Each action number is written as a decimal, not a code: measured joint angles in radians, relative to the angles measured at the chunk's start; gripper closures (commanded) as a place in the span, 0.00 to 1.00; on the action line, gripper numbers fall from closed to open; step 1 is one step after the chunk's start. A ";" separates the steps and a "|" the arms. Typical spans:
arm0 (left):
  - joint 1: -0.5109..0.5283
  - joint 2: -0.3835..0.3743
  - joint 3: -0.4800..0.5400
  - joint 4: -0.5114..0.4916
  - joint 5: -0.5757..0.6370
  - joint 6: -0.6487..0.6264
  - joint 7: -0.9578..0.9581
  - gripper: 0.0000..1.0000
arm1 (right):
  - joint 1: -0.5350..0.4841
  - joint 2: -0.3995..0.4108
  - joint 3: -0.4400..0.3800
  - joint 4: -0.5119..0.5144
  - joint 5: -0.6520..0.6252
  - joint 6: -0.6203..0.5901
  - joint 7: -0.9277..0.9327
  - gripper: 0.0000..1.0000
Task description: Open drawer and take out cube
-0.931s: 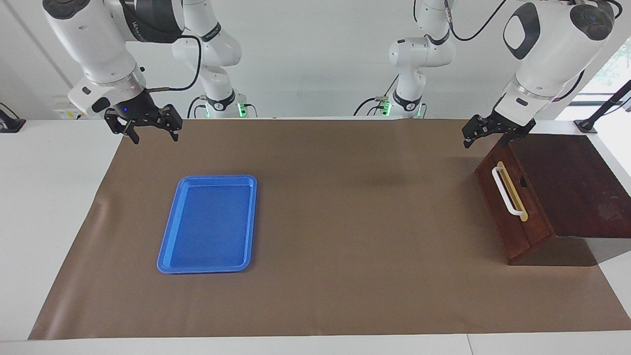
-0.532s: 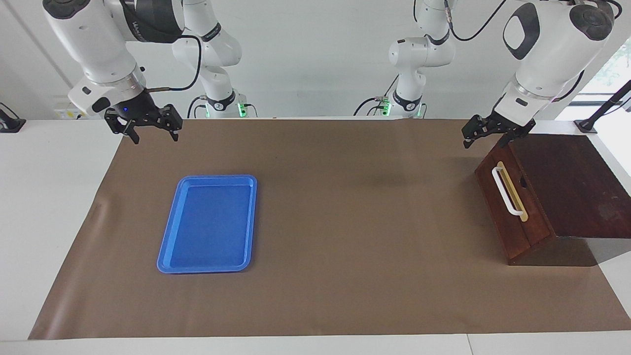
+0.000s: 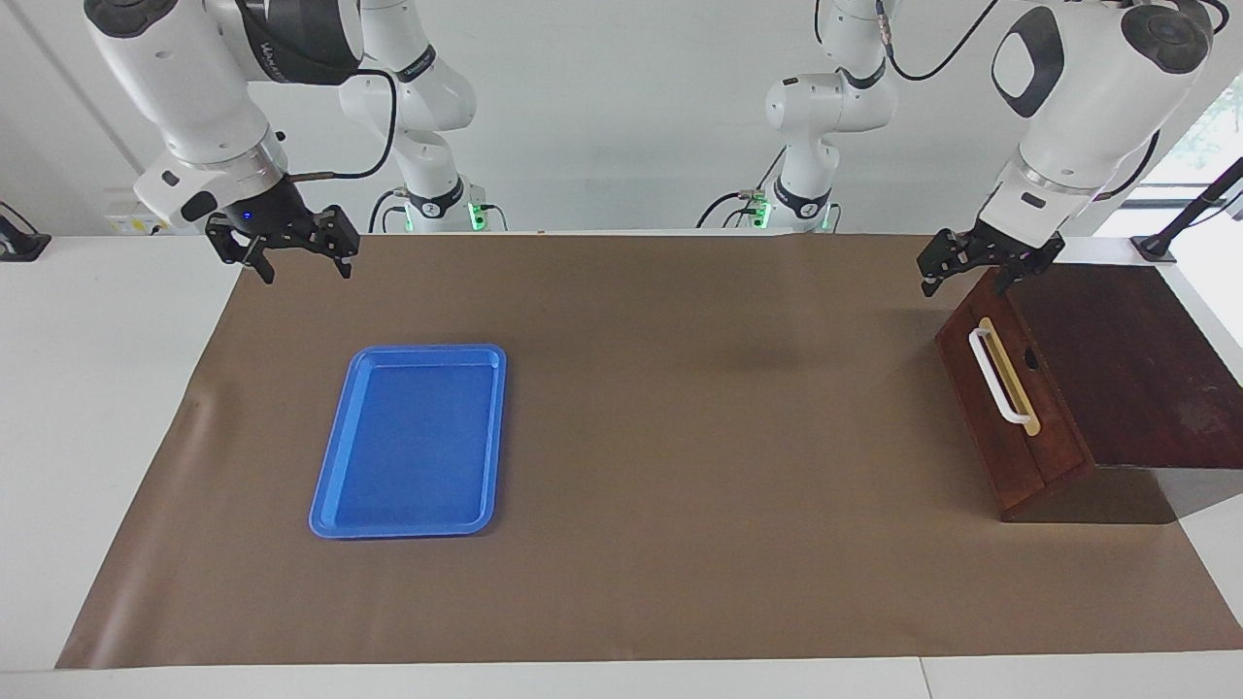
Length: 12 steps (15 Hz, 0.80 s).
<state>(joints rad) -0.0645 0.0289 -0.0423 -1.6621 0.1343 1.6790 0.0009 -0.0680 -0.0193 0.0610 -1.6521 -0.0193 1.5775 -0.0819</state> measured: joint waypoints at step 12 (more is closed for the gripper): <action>-0.061 0.146 0.007 -0.180 0.337 0.281 -0.108 0.00 | 0.000 0.000 0.000 0.000 0.000 0.000 0.000 0.00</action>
<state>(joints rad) -0.1254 0.1748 -0.0349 -1.8423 0.4717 1.9602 -0.1076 -0.0680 -0.0193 0.0610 -1.6521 -0.0193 1.5775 -0.0819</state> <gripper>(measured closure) 0.000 0.000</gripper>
